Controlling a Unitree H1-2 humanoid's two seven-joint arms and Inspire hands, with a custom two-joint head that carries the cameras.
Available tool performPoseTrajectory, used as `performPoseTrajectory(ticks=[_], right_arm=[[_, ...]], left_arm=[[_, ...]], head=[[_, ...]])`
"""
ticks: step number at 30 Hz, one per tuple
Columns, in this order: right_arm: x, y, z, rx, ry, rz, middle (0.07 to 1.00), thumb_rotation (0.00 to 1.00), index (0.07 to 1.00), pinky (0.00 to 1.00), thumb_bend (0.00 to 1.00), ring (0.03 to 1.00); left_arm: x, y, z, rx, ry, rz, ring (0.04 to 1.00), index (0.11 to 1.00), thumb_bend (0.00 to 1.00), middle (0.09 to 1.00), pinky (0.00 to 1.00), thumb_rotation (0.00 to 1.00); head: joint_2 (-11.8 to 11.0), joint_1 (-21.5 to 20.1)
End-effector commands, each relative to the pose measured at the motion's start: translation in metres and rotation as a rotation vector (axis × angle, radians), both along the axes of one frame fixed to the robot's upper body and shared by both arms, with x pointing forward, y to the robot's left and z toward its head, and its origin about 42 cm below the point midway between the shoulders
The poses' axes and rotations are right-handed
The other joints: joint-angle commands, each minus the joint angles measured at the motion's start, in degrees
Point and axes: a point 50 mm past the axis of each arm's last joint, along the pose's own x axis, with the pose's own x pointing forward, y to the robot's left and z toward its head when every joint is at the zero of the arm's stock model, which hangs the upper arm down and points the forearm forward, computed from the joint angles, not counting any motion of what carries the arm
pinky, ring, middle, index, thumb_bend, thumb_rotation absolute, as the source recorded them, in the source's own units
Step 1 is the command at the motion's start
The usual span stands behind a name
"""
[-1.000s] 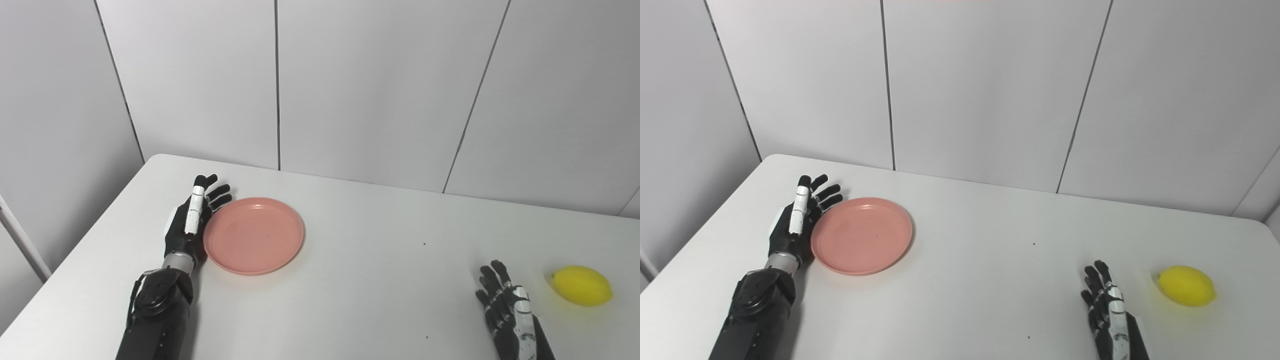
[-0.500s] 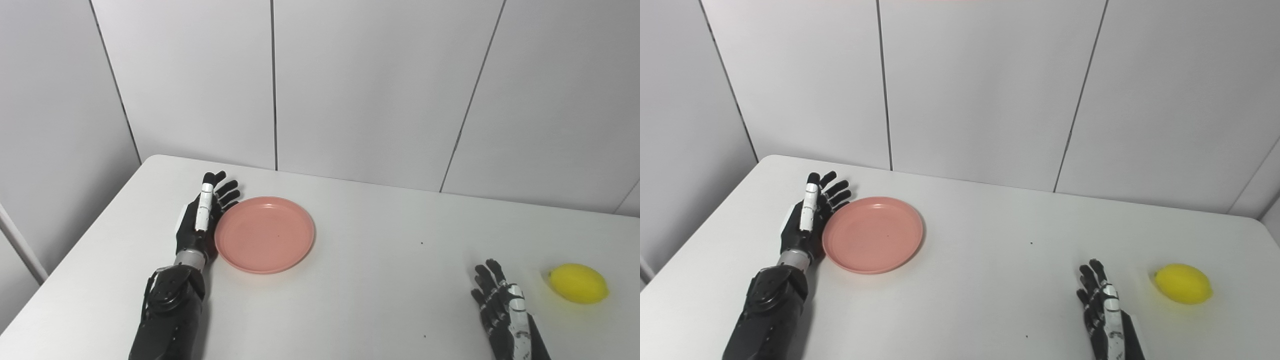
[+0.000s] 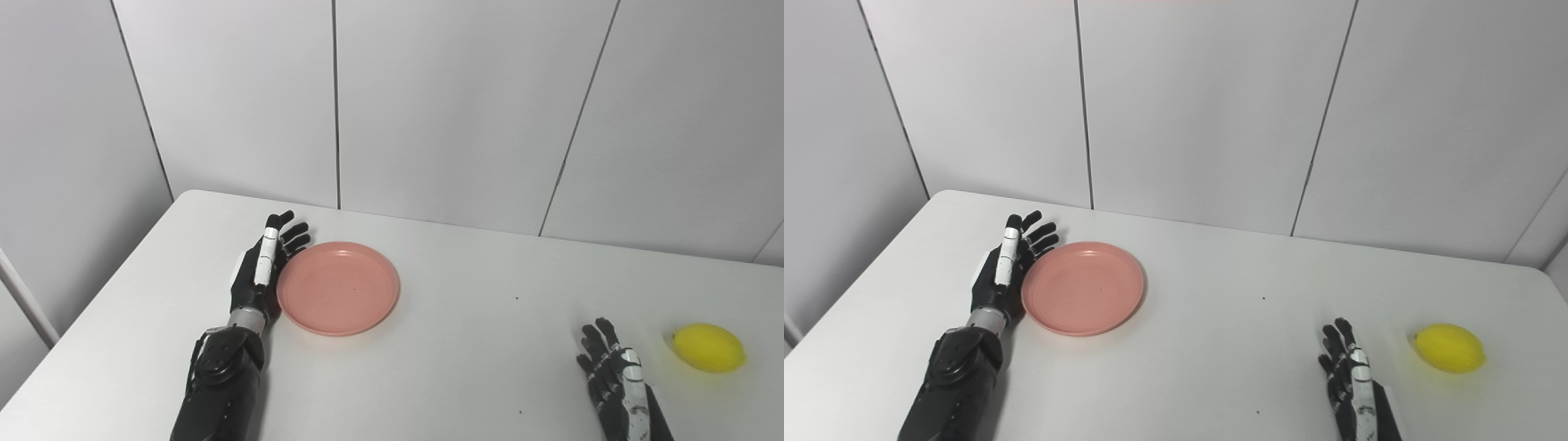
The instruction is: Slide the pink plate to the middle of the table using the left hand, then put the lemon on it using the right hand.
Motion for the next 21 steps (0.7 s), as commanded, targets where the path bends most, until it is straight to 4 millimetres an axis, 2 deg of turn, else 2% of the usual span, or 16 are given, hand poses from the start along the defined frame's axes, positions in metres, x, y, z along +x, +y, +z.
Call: performPoseTrajectory(ticks=[1,16,21], right_arm=[[-0.018,0.007,-0.031,0.033,0.133,0.008,0.957,1.00,0.976,1.00,0.72,1.000],[-0.018,0.010,-0.030,0.033,0.124,0.004,0.952,1.00,0.970,1.00,0.71,0.995],[-0.018,0.012,-0.030,0.035,0.120,0.007,0.953,1.00,0.971,1.00,0.71,0.996]], left_arm=[[0.004,-0.009,-0.002,-0.005,0.018,-0.028,0.806,0.834,0.81,0.796,0.82,0.87],[-0.005,-0.041,-0.017,-0.098,0.031,-0.084,0.796,0.831,0.79,0.794,0.80,0.88],[-0.006,-0.050,-0.020,-0.106,0.041,-0.089,0.798,0.837,0.77,0.799,0.82,0.90]], head=[[0.0,0.0],[0.1,-0.4],[0.2,-0.6]])
